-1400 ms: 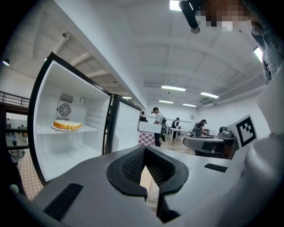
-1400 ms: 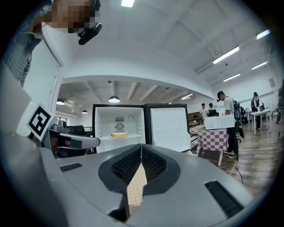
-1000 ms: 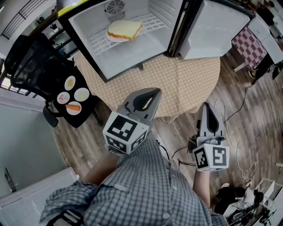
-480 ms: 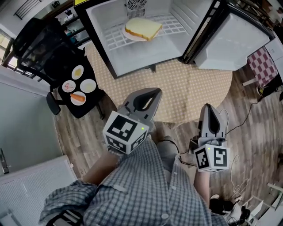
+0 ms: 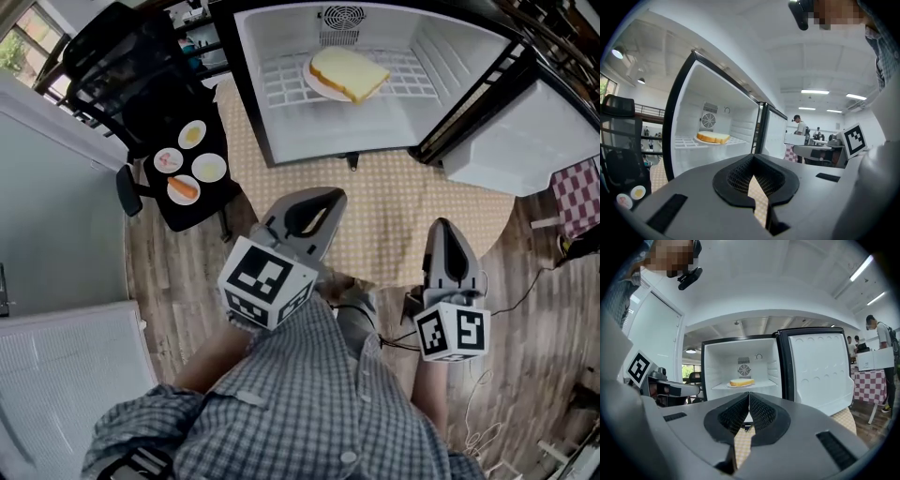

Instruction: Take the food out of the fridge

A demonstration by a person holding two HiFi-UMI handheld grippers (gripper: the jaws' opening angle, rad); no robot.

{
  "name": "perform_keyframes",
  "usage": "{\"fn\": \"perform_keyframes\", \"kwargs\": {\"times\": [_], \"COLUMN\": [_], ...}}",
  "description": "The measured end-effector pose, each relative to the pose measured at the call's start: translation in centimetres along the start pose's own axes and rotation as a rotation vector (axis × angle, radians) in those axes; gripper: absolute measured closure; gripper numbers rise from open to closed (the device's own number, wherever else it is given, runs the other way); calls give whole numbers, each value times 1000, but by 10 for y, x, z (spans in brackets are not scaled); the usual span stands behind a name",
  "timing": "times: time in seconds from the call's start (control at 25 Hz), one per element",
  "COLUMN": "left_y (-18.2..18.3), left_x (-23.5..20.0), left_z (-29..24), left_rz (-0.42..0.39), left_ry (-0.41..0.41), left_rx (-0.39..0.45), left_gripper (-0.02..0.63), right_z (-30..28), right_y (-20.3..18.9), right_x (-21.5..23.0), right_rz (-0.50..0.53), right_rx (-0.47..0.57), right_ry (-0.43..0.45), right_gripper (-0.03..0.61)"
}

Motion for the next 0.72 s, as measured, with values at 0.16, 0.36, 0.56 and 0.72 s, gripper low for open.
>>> {"fn": "perform_keyframes", "kwargs": {"times": [0.16,0.36,0.56,0.72], "left_y": [6,14,19,24], "left_x": [-9,-25,-40,-51], "left_z": [-7,-16,-27,-36], "left_rz": [31,82,144,201], "left_ry": [42,111,177,213], "left_rx": [6,23,32,44], "left_gripper": [609,609,609,609], "right_z": [-21,-48,-73,-90], "right_y": [7,18,31,41], "right_x": [3,7,13,14], "right_rz": [10,44,74,99], "right_rx": [-17,-37,-43,-47], "right_ry": [55,129,195,244], "right_gripper": [568,568,568,568]}}
Point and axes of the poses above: the fingertips, and each gripper's own axes: z backward along the fingers, x to its right, y out of its top, the point moved 1 cm from there along z, backward along the fingers, and after that the axes turned 13 degrees about -x, right-handed, at the moved point
